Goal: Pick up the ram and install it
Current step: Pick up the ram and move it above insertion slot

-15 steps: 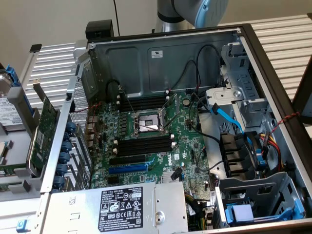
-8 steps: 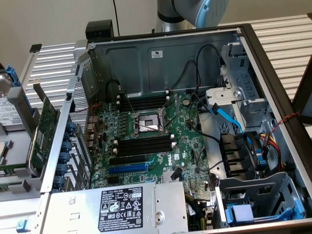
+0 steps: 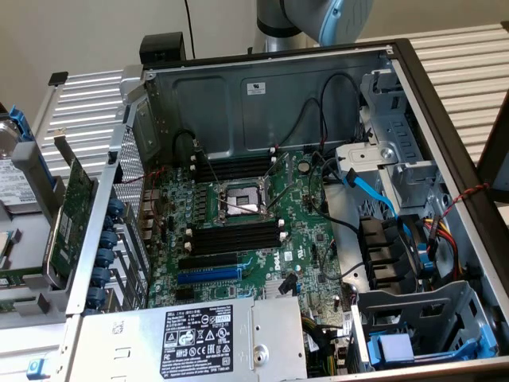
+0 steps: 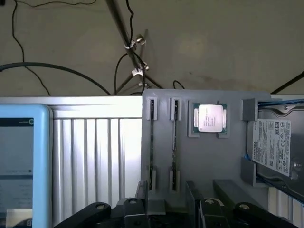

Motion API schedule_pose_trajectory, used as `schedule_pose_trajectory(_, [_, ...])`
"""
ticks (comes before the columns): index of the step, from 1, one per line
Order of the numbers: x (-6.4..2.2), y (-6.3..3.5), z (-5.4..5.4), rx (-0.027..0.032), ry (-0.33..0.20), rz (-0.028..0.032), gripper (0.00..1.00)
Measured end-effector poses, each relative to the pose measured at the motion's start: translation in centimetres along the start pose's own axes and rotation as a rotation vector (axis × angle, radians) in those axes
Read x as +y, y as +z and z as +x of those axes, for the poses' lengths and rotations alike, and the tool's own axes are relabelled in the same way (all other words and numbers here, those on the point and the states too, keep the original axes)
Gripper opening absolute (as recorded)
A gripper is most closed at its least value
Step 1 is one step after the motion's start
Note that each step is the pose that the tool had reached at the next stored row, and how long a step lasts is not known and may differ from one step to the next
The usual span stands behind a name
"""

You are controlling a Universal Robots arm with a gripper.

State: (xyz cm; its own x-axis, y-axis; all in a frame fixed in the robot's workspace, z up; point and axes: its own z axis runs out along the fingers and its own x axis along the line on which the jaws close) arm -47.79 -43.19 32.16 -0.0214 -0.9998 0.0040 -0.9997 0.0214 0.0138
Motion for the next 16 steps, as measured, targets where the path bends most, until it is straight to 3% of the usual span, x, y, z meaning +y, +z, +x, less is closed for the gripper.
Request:
schedule_pose_trajectory(2, [-0.12, 0.30, 0.0, 0.0002, 0.000, -0.0063, 0.45])
schedule_pose_trajectory(6, [-0.14, 1.01, -0.7, 0.0008, 0.000, -0.0070, 0.45])
schedule_pose_trajectory(10, [0.09, 1.62, -1.2, 0.0050, 0.000, -0.0065, 0.45])
schedule_pose_trajectory(16, [0.49, 2.56, -1.2, 0.0057, 0.000, 0.0043, 0.45])
